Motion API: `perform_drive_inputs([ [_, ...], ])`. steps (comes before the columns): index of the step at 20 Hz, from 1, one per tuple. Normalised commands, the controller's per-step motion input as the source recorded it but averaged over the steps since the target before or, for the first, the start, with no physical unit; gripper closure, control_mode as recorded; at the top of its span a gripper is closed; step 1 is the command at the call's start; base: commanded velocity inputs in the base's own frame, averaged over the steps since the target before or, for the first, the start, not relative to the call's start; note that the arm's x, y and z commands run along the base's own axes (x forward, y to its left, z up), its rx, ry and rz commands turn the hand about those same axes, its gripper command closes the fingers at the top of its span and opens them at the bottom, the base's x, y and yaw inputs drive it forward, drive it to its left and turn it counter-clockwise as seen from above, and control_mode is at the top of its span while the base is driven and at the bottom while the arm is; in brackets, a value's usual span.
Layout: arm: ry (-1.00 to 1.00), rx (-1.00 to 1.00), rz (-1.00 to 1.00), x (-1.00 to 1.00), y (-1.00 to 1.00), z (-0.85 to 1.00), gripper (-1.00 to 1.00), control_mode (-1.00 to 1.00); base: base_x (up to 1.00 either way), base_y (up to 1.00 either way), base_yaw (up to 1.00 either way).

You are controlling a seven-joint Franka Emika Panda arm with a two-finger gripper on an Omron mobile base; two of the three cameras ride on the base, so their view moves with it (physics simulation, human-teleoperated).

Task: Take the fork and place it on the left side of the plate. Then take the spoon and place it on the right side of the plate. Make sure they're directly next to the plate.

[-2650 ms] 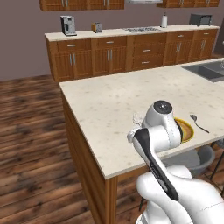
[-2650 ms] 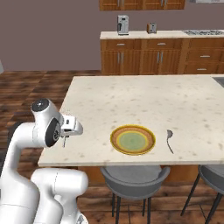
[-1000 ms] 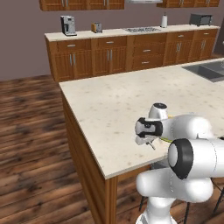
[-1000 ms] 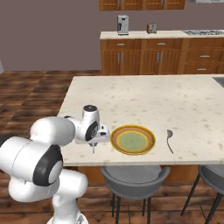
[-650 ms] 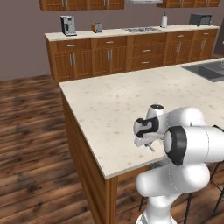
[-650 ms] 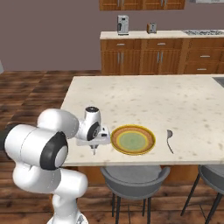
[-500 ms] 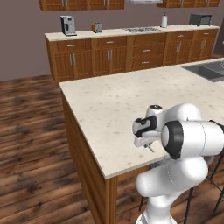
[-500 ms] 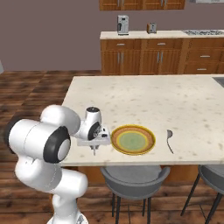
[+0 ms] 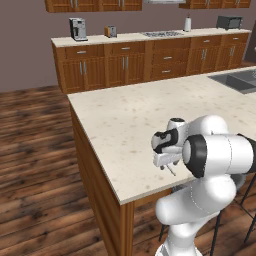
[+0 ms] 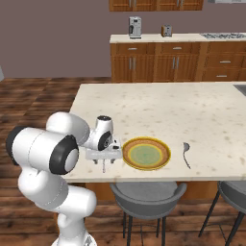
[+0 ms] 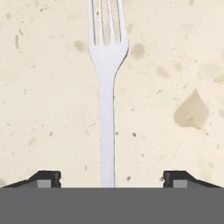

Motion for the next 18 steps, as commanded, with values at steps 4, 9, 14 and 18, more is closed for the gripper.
perform_drive_inputs([
  [4, -0.01, 0.00, 0.00, -0.57, -0.03, 0.35, -1.00, -1.00, 0.00, 0.00, 0.00],
  [9, -0.03, 0.00, 0.00, -0.55, 0.00, 0.57, -1.00, -1.00, 0.00, 0.00, 0.00],
  [14, -0.02, 0.00, 0.00, -0.48, 0.00, 0.61, -1.00, -1.00, 0.00, 0.00, 0.00],
  [18, -0.03, 0.00, 0.00, -0.48, 0.00, 0.62, -1.00, -1.00, 0.00, 0.00, 0.00],
])
